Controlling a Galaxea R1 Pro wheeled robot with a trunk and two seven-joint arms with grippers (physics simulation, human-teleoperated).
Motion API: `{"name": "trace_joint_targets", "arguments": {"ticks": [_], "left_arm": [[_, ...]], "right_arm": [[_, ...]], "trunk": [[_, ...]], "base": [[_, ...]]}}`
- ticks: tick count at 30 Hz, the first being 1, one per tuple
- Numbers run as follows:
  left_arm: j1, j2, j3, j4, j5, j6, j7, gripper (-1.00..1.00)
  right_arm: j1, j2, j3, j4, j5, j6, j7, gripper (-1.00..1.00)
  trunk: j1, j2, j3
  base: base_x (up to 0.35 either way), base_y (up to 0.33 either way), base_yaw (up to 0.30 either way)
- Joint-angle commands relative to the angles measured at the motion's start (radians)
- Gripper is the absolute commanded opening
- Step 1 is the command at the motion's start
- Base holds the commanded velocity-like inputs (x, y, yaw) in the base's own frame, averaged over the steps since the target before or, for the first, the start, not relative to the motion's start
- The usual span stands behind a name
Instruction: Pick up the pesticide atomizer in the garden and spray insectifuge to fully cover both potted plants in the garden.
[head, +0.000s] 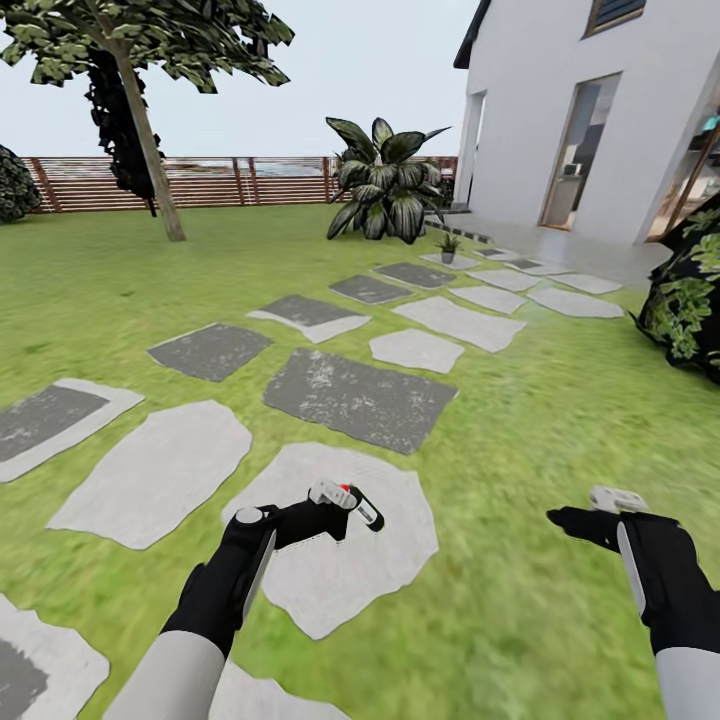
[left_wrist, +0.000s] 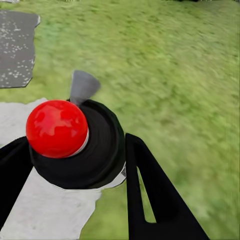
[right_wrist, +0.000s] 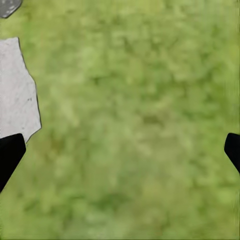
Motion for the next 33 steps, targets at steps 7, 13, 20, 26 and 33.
{"name": "trace_joint_targets", "arguments": {"ticks": [7,13,20,26,33], "left_arm": [[0.000,-0.001,0.001,-0.001,-0.002,0.008,-0.004,-1.00],[0.000,-0.001,0.001,-0.001,-0.002,0.008,-0.005,-1.00],[0.000,-0.001,0.001,-0.001,-0.002,0.008,-0.004,-1.00],[0.000,-0.001,0.001,-0.001,-0.002,0.008,-0.004,-1.00],[-0.001,-0.001,0.001,-0.001,-0.002,0.008,-0.004,-1.00]], "right_arm": [[-0.001,0.001,-0.001,0.000,0.011,0.003,0.009,1.00],[-0.001,0.002,-0.001,-0.001,0.011,0.003,0.009,1.00],[-0.001,0.001,-0.001,0.000,0.011,0.003,0.009,1.00],[-0.001,0.001,-0.001,0.000,0.011,0.003,0.009,1.00],[-0.001,0.002,-0.001,0.000,0.011,0.003,0.009,1.00]], "trunk": [[0.000,0.000,-0.001],[0.000,0.000,-0.001],[0.000,0.000,-0.001],[0.000,0.000,-0.001],[0.000,0.000,-0.001]], "base": [[0.338,0.000,0.000],[0.339,0.000,0.000],[0.338,0.000,0.000],[0.339,0.000,0.000],[0.338,0.000,0.000]]}}
